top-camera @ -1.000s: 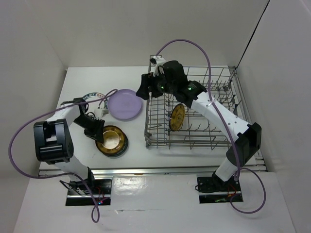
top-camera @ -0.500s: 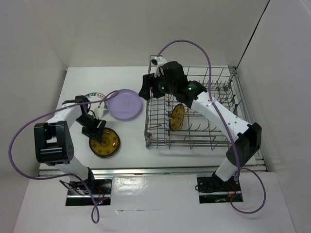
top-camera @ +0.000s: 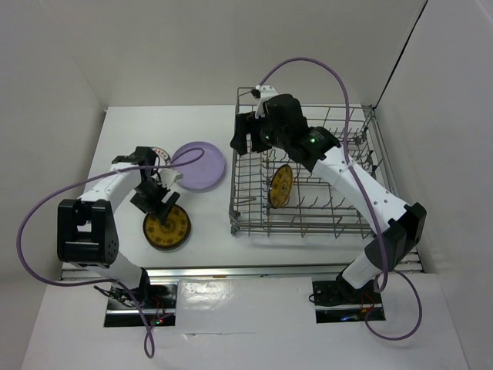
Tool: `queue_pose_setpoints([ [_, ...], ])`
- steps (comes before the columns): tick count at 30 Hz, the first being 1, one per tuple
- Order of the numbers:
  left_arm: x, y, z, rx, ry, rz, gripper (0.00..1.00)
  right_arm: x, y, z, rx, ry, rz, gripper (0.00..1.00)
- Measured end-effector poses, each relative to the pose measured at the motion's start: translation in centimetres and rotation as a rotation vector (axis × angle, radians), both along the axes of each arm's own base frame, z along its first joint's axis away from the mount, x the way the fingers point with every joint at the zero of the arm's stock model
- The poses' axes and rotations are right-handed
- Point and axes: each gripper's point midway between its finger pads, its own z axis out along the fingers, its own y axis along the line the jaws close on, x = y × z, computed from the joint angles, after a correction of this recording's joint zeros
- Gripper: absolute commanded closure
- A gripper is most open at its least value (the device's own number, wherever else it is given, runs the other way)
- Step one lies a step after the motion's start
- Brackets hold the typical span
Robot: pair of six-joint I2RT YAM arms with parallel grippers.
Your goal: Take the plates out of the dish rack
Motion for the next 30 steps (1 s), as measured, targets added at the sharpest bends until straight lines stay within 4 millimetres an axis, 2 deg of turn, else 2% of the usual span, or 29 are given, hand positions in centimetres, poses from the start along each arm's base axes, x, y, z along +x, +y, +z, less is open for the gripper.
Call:
queue_pose_setpoints([
  [1,0.0,0.0,0.0,0.012,0.000,-0.005,0.08,0.0,0.0,0.2,0.001,-0.006,0.000,0.19],
  [2,0.0,0.0,0.0,0.020,0.001,-0.010,0.00,0.0,0.0,0.3,0.002,-0.009,0.000,0.19],
  [7,0.0,0.0,0.2,0.041,0.004,-0.004,0.00,0.1,-0.3,0.1,-0.010,-0.005,-0.008,0.19],
  [9,0.2,0.1,0.5,0.050,-0.004,0.003,0.00,0.4,-1.1,-0.2,-0.028,0.005,-0.050,0.19],
  [12,0.9,0.4,1.2,0.070,-0.030,0.042,0.00,1.3,-3.8,-0.9,-0.068,0.048,-0.149,0.20],
  [14,2.0,0.6,2.4,0.082,-0.087,0.088,0.00,2.6,-7.1,-1.8,-0.106,0.078,-0.255,0.20],
  [16,3.2,0.7,4.1,0.086,-0.173,0.144,0.00,3.6,-10.5,-3.1,-0.150,0.116,-0.359,0.20],
  [18,4.2,0.8,6.3,0.080,-0.276,0.199,0.00,3.8,-12.8,-5.0,-0.195,0.158,-0.426,0.20],
  [21,5.2,0.9,9.6,0.069,-0.416,0.275,0.00,2.3,-14.1,-9.0,-0.268,0.257,-0.450,0.20],
  [23,5.5,1.1,11.0,0.065,-0.476,0.324,0.00,1.0,-14.7,-11.8,-0.308,0.329,-0.446,0.21],
  [25,5.6,1.3,11.4,0.069,-0.499,0.354,0.00,-0.3,-15.0,-14.3,-0.330,0.401,-0.431,0.27],
  [26,5.6,1.4,11.5,0.073,-0.501,0.362,0.00,-0.6,-15.1,-14.9,-0.336,0.421,-0.430,0.38],
  [30,5.6,1.8,11.4,0.091,-0.502,0.398,0.00,-0.8,-15.0,-16.9,-0.336,0.486,-0.417,0.70],
])
